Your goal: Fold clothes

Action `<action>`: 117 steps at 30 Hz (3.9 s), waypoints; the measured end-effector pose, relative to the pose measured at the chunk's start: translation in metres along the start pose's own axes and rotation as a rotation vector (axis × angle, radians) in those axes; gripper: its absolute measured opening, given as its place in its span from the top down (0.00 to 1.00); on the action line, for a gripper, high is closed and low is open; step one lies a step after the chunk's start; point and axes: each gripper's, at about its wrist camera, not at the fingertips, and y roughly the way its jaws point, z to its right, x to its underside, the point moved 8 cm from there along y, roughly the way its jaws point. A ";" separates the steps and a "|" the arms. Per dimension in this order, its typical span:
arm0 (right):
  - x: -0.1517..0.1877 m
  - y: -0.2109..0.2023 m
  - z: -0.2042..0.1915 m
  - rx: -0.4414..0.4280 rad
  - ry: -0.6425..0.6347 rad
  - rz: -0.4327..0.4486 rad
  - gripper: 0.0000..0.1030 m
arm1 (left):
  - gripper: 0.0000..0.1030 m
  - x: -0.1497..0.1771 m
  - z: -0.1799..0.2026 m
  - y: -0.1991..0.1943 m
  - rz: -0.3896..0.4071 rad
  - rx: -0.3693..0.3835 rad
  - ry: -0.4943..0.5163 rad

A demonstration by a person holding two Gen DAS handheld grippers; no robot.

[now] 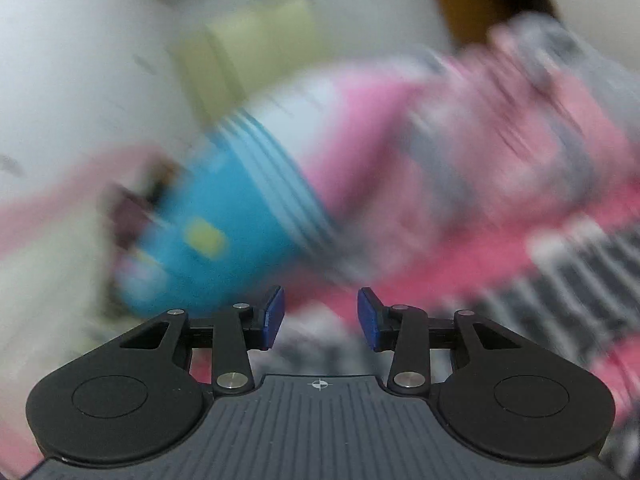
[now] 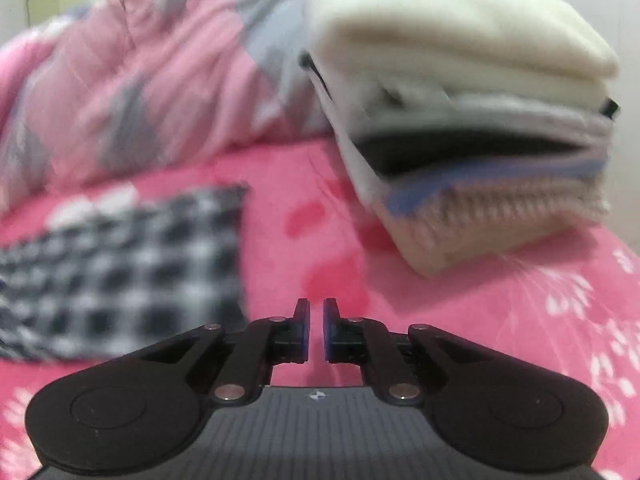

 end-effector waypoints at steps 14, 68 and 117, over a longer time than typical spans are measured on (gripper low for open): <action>-0.089 0.172 -0.058 -0.164 0.110 -0.104 0.54 | 0.62 0.106 0.138 0.096 -0.110 0.275 0.116; 0.046 -0.001 -0.254 -0.378 -0.491 -0.100 0.83 | 0.61 0.115 0.116 0.068 -0.054 0.476 0.087; 0.095 0.022 -0.559 -0.859 -0.869 -0.104 0.82 | 0.60 0.138 0.008 0.097 -0.175 0.119 -0.156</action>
